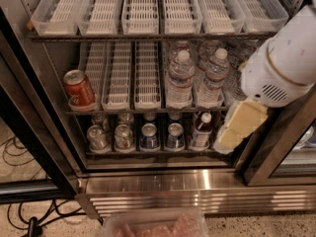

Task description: Pick coke can from middle shelf of fridge

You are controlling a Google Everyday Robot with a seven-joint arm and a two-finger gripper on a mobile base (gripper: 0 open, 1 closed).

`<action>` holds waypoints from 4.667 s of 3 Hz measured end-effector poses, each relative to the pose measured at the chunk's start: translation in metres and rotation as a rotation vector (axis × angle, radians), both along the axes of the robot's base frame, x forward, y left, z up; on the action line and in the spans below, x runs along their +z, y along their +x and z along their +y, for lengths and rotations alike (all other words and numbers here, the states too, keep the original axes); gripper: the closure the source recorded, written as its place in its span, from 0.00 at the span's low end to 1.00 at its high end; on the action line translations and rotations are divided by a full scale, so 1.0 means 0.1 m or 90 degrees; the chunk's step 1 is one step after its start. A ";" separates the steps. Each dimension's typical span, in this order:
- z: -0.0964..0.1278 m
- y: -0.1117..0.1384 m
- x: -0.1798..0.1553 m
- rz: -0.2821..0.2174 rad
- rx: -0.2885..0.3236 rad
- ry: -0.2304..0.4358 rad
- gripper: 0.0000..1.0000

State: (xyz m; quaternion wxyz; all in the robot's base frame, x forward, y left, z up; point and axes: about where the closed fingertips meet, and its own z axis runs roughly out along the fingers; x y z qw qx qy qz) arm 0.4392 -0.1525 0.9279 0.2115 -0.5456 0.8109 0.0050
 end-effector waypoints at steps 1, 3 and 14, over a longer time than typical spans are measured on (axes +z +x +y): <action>0.39 -0.05 -0.11 -0.008 0.026 0.035 0.00; 0.56 -0.08 -0.18 -0.009 0.044 0.048 0.00; 2.66 0.31 -0.93 -0.220 -0.040 0.380 0.00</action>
Offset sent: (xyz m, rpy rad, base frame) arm -0.0038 0.0336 -0.0094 0.0491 -0.0102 0.0269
